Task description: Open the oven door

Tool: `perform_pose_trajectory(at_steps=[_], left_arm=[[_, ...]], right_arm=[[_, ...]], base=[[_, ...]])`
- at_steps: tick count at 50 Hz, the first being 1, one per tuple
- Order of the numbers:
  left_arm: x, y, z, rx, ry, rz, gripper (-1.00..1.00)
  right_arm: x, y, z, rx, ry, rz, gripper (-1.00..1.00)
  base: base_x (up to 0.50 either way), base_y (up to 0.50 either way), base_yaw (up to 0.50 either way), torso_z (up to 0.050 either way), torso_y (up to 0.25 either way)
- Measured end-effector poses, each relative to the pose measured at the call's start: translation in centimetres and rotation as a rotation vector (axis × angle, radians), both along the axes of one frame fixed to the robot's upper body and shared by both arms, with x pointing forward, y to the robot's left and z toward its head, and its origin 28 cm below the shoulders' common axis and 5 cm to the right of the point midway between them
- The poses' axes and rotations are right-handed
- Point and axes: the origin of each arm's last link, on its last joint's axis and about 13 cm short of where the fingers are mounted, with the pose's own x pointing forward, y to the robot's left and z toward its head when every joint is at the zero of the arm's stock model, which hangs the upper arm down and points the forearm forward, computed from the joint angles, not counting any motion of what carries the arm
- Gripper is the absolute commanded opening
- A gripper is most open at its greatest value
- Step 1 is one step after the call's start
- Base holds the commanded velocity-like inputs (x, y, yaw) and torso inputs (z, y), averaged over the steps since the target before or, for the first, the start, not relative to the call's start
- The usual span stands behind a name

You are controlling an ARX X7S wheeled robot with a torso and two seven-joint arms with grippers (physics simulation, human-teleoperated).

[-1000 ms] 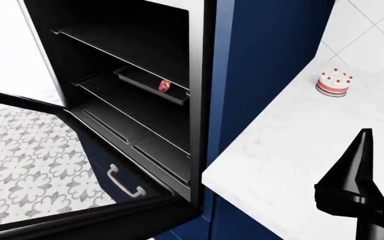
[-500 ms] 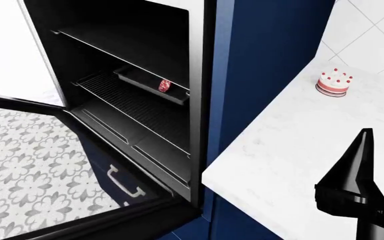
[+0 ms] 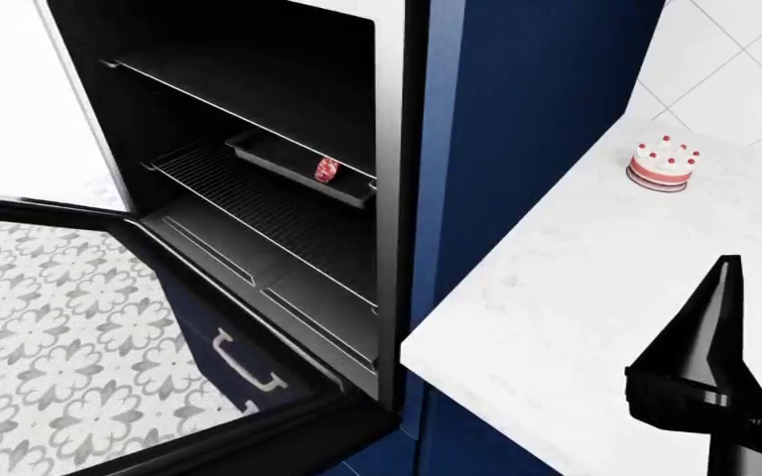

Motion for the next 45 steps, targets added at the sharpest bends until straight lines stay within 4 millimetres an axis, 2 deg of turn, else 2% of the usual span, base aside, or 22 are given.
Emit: perform_pose_trajectory(at_steps=[35,45], left_arm=[[-0.6,0.1,-0.6,-0.019,0.014,0.001,-1.00],[-1.1,0.2,-1.4,-0.042,0.013,0.001,-1.00]], right_arm=[[0.0,0.0,0.0,-0.008,0.001,-0.002,1.00],[0.0,0.0,0.0,-0.012,0.001,-0.003,1.00]], base=[[0.00,-0.01,0.00,0.000,0.001],[0.00,-0.01,0.00,0.000,0.001]])
